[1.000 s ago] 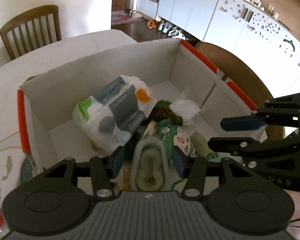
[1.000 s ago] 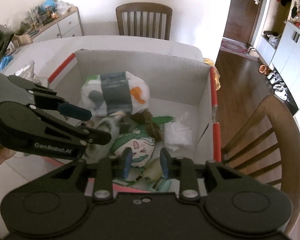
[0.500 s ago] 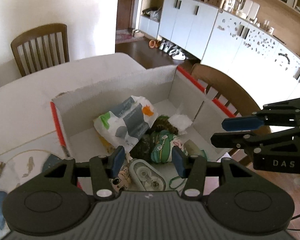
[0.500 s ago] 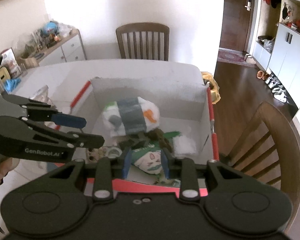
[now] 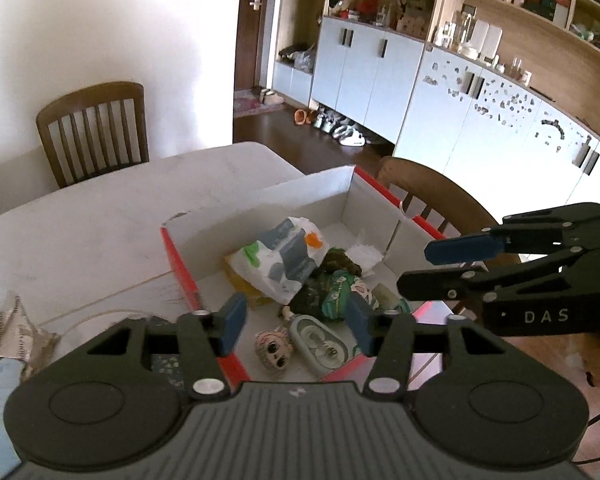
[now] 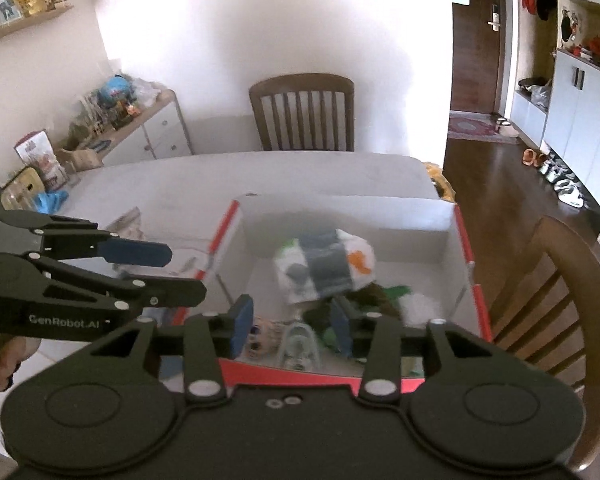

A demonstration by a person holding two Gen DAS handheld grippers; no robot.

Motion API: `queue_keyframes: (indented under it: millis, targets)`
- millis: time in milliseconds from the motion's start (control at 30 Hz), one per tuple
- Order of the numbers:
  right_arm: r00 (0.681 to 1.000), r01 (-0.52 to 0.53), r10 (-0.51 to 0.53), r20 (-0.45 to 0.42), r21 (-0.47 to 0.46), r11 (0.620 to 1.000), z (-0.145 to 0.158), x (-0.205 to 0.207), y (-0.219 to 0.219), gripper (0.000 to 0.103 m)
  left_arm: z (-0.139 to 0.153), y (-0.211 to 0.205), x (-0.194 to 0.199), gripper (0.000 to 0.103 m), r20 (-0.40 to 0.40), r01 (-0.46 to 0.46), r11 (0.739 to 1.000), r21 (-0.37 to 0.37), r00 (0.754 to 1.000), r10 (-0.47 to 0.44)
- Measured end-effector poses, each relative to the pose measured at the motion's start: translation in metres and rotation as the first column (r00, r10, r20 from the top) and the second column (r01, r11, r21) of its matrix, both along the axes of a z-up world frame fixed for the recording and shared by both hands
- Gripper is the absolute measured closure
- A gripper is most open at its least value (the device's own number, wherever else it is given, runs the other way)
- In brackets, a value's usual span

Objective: Organize objects
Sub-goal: 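Withdraw both tools from the box back toward the table items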

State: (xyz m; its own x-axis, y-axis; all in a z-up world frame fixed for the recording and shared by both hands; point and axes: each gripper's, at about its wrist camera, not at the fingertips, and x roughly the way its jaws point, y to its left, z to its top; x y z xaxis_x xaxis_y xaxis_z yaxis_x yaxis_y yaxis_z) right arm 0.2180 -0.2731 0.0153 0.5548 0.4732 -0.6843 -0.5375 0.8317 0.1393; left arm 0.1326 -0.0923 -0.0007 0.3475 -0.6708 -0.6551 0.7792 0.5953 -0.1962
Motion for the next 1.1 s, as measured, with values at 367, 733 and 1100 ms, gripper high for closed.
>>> queue_keyframes:
  millis: [367, 733, 1100]
  targets:
    - [1.000, -0.011, 0.011, -0.007, 0.026, 1.000, 0.004, -0.024, 0.056, 0.036, 0.008, 0.071, 0.021, 0.028, 0.008, -0.075, 0.996, -0.042, 0.997, 0.076]
    - [0.999, -0.035, 0.036, -0.017, 0.046, 0.998, -0.001, -0.036, 0.116, 0.017, -0.004, 0.138, 0.048, 0.021, -0.004, -0.155, 0.987, -0.048, 0.988, 0.155]
    - [0.999, -0.036, 0.037, -0.024, 0.047, 0.998, -0.007, -0.039, 0.161, 0.003, -0.018, 0.188, 0.073, 0.002, -0.016, -0.212, 0.974, -0.077, 0.977, 0.211]
